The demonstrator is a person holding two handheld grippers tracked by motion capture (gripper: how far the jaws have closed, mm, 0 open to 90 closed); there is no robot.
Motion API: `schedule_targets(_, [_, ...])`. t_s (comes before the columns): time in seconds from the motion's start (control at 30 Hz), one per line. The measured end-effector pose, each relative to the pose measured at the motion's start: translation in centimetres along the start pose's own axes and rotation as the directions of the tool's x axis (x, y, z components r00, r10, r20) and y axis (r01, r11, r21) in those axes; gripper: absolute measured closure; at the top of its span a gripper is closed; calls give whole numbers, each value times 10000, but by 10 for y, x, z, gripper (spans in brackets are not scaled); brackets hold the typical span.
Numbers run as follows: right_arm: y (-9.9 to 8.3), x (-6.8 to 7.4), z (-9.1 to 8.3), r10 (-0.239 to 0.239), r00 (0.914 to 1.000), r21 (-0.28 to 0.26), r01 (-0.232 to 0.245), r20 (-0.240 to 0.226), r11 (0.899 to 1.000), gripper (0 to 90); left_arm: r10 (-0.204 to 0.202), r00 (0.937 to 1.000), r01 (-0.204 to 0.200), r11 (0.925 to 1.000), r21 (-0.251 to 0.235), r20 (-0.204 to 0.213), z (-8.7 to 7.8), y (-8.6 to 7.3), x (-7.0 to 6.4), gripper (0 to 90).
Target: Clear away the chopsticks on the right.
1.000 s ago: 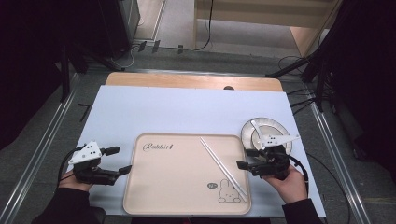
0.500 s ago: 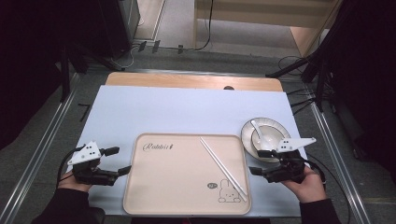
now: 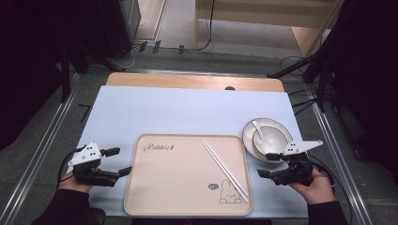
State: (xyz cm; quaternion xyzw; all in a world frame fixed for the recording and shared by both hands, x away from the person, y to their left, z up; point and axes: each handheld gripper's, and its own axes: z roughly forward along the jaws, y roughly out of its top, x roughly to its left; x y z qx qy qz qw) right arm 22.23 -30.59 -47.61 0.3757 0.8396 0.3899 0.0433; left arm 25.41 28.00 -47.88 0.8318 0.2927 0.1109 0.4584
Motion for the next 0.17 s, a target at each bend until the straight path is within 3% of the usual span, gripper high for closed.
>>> schedule_targets(0.17, [-1,-1,1,-53,9999,20,53,94,10000,253,16,10000,-16,10000,27,29,0,1,1,164])
